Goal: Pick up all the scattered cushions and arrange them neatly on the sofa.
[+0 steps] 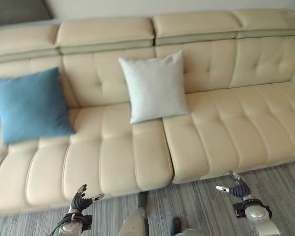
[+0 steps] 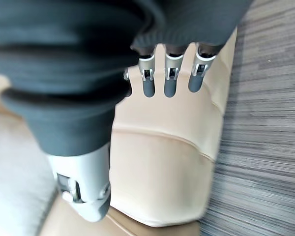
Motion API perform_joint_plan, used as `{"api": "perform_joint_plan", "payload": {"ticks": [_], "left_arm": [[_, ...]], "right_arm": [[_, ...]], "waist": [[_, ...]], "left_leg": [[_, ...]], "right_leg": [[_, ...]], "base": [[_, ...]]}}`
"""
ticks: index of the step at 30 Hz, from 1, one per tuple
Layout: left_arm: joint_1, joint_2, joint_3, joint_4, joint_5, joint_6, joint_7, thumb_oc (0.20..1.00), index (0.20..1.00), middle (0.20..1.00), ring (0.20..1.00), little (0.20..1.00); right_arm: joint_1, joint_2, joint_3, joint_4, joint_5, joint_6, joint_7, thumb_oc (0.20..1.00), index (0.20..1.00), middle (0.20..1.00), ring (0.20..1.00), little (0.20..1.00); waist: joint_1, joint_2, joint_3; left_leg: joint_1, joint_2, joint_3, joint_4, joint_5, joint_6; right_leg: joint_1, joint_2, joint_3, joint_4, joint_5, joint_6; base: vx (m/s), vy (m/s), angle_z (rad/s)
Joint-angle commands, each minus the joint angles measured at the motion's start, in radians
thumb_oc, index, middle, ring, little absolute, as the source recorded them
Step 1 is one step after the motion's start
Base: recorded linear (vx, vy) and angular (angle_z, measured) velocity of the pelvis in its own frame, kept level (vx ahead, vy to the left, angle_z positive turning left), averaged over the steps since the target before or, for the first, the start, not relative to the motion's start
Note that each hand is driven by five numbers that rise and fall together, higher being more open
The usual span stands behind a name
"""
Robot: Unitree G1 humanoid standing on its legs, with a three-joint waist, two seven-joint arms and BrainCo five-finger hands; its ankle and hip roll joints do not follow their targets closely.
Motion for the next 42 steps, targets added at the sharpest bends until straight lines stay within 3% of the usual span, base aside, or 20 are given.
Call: {"api": "perform_joint_plan", "payload": {"ticks": [1,3,4,5,14,20,22,23,25,26,28,29,30,33,35,37,38,39,41,42], "left_arm": [[-0.049,0.039,0.007,-0.009,0.019,-0.03,0.001,1.0,1.0,1.0,1.0,1.0],[-0.047,0.037,0.007,-0.011,0.016,-0.029,-0.001,1.0,1.0,1.0,1.0,1.0],[-0.034,0.033,0.01,-0.015,0.008,-0.031,-0.01,1.0,1.0,1.0,1.0,1.0],[-0.026,0.03,0.013,-0.02,-0.004,-0.03,-0.014,1.0,1.0,1.0,1.0,1.0],[-0.018,0.036,0.001,-0.016,-0.004,-0.017,-0.034,1.0,1.0,1.0,1.0,1.0],[-0.02,0.036,-0.011,-0.025,-0.002,-0.011,-0.041,1.0,1.0,1.0,1.0,1.0],[-0.026,0.045,-0.021,-0.048,0.008,-0.013,-0.041,1.0,1.0,1.0,1.0,1.0],[-0.026,0.045,-0.021,-0.048,0.008,-0.013,-0.041,1.0,1.0,1.0,1.0,1.0],[-0.035,0.052,-0.026,-0.07,0.006,-0.014,-0.039,1.0,1.0,1.0,1.0,1.0],[-0.035,0.058,-0.026,-0.086,0.006,-0.012,-0.04,1.0,1.0,1.0,1.0,1.0],[-0.027,0.061,-0.016,-0.092,0.001,-0.007,-0.039,1.0,1.0,1.0,1.0,1.0],[-0.026,0.061,-0.016,-0.092,0.001,-0.007,-0.039,1.0,1.0,1.0,1.0,1.0],[-0.025,0.058,-0.015,-0.089,0.001,-0.005,-0.04,1.0,1.0,1.0,1.0,1.0],[-0.026,0.047,-0.021,-0.073,0.002,-0.002,-0.045,1.0,1.0,1.0,1.0,1.0],[-0.061,0.026,-0.06,-0.069,-0.008,0.003,-0.051,1.0,1.0,1.0,1.0,1.0],[-0.075,0.016,-0.071,-0.061,-0.017,0.0,-0.045,1.0,1.0,1.0,1.0,1.0],[-0.081,0.011,-0.081,-0.066,-0.028,-0.003,-0.048,1.0,1.0,1.0,1.0,1.0],[-0.081,0.012,-0.081,-0.066,-0.028,-0.003,-0.048,1.0,1.0,1.0,1.0,1.0],[-0.065,0.009,-0.089,-0.072,-0.018,-0.001,-0.058,1.0,1.0,1.0,1.0,1.0],[-0.062,0.007,-0.09,-0.063,-0.017,0.001,-0.063,1.0,1.0,1.0,1.0,1.0]], "right_arm": [[-0.045,-0.016,-0.019,-0.047,0.036,-0.028,-0.024,1.0,1.0,1.0,1.0,1.0],[-0.044,-0.015,-0.019,-0.047,0.037,-0.028,-0.021,1.0,1.0,1.0,1.0,1.0],[-0.038,-0.014,-0.022,-0.047,0.045,-0.028,-0.013,1.0,1.0,1.0,1.0,1.0],[-0.031,-0.009,-0.023,-0.046,0.048,-0.03,-0.008,1.0,1.0,1.0,1.0,1.0],[-0.003,0.034,-0.071,-0.004,0.136,-0.034,-0.007,1.0,1.0,1.0,1.0,1.0],[-0.004,0.059,-0.073,-0.003,0.162,-0.02,-0.013,1.0,1.0,1.0,1.0,1.0],[-0.023,0.064,-0.054,-0.002,0.154,-0.021,-0.017,1.0,1.0,1.0,1.0,1.0],[-0.023,0.065,-0.054,-0.002,0.154,-0.021,-0.017,1.0,1.0,1.0,1.0,1.0],[-0.041,0.068,-0.038,-0.003,0.146,-0.021,-0.022,1.0,1.0,1.0,1.0,1.0],[-0.046,0.072,-0.02,-0.003,0.139,-0.019,-0.021,1.0,1.0,1.0,1.0,1.0],[-0.056,0.075,-0.009,-0.003,0.137,-0.019,-0.022,1.0,1.0,1.0,1.0,1.0],[-0.056,0.075,-0.009,-0.003,0.137,-0.019,-0.022,1.0,1.0,1.0,1.0,1.0],[-0.053,0.078,-0.004,-0.008,0.136,-0.018,-0.021,1.0,1.0,1.0,1.0,1.0],[-0.04,0.08,0.0,-0.018,0.14,-0.015,-0.017,1.0,1.0,1.0,1.0,1.0],[-0.023,0.056,-0.018,-0.032,0.16,-0.02,-0.034,1.0,1.0,1.0,1.0,1.0],[-0.026,0.048,-0.021,-0.032,0.165,-0.023,-0.042,1.0,1.0,1.0,1.0,1.0],[-0.028,0.043,-0.021,-0.032,0.169,-0.02,-0.04,1.0,1.0,1.0,1.0,1.0],[-0.028,0.043,-0.021,-0.032,0.169,-0.02,-0.04,1.0,1.0,1.0,1.0,1.0],[-0.027,0.043,-0.024,-0.035,0.175,-0.025,-0.034,1.0,1.0,1.0,1.0,1.0],[-0.027,0.041,-0.024,-0.029,0.177,-0.031,-0.035,1.0,1.0,1.0,1.0,1.0]], "waist": [[-0.021,-0.049,0.012],[-0.025,-0.051,0.009],[-0.034,-0.058,0.009],[-0.04,-0.055,0.006],[-0.073,-0.052,-0.027],[-0.095,-0.057,-0.02],[-0.102,-0.063,-0.003],[-0.1,-0.064,-0.005],[-0.092,-0.063,0.0],[-0.077,-0.061,-0.002],[-0.054,-0.054,-0.008],[-0.053,-0.053,-0.006],[-0.05,-0.055,-0.008],[-0.065,-0.063,-0.013],[-0.086,-0.064,0.006],[-0.088,-0.06,0.013],[-0.074,-0.072,0.025],[-0.076,-0.072,0.023],[-0.05,-0.079,0.026],[-0.045,-0.079,0.022]], "left_leg": [[0.036,-0.064,-0.048,0.042,-0.024,0.073],[0.043,-0.069,-0.062,0.057,-0.042,0.082],[0.079,-0.084,-0.105,0.087,-0.099,0.098],[0.1,-0.085,-0.122,0.082,-0.111,0.1],[0.173,-0.096,-0.123,0.023,-0.134,0.123],[0.184,-0.088,-0.024,0.054,-0.178,0.147],[0.192,-0.062,0.07,0.073,-0.202,0.158],[0.189,-0.063,0.072,0.073,-0.199,0.158],[0.199,-0.04,0.122,0.075,-0.208,0.159],[0.212,-0.013,0.169,0.073,-0.209,0.155],[0.238,0.019,0.203,0.071,-0.231,0.142],[0.24,0.02,0.203,0.072,-0.233,0.142],[0.251,0.029,0.227,0.074,-0.236,0.136],[0.282,0.05,0.254,0.111,-0.258,0.127],[0.223,0.108,0.203,0.298,-0.244,0.113],[0.189,0.123,0.166,0.359,-0.214,0.101],[0.118,0.055,0.077,0.394,-0.207,0.125],[0.116,0.054,0.076,0.395,-0.207,0.125],[0.066,-0.05,-0.014,0.332,-0.255,0.139],[0.048,-0.075,-0.026,0.3,-0.235,0.139]], "right_leg": [[0.057,-0.079,-0.021,-0.099,0.016,0.15],[0.048,-0.084,-0.02,-0.097,0.025,0.15],[0.035,-0.094,-0.011,-0.095,0.038,0.148],[0.031,-0.09,-0.006,-0.094,0.042,0.147],[0.041,-0.085,0.055,-0.113,0.069,0.165],[-0.032,-0.074,0.179,-0.07,0.099,0.191],[-0.08,-0.073,0.185,-0.033,0.113,0.208],[-0.084,-0.073,0.187,-0.034,0.115,0.208],[-0.1,-0.099,0.095,-0.018,0.111,0.204],[-0.097,-0.138,-0.036,-0.011,0.096,0.19],[-0.079,-0.177,-0.177,0.009,0.064,0.191],[-0.077,-0.177,-0.177,0.011,0.062,0.191],[-0.065,-0.191,-0.219,0.013,0.058,0.19],[-0.07,-0.19,-0.196,0.031,0.046,0.181],[-0.033,-0.15,-0.166,0.001,0.024,0.142],[-0.023,-0.135,-0.165,-0.007,0.015,0.129],[-0.015,-0.132,-0.15,-0.025,0.024,0.113],[-0.016,-0.132,-0.152,-0.024,0.024,0.113],[0.017,-0.113,-0.112,-0.042,0.014,0.122],[0.024,-0.105,-0.104,-0.047,0.009,0.123]], "base": [[-0.14,-0.036,0.02],[-0.09,-0.005,0.05],[-0.08,0.029,0.09],[-0.06,0.053,-0.13],[0.03,0.071,-0.22],[-0.03,0.091,-0.73],[-0.08,0.055,-1.36],[-0.07,-0.005,-1.58],[-0.03,-0.086,-2.12],[-0.01,-0.157,-1.89],[0.08,-0.143,-1.72],[0.1,-0.11,-1.81],[0.08,-0.14,-1.12],[0.18,-0.239,-0.62],[0.23,-0.451,-0.43],[0.09,-0.214,0.4],[0.02,-0.108,-0.04],[0.1,-0.139,-0.39],[0.26,-0.077,-0.51],[0.3,-0.053,-0.63]]}}
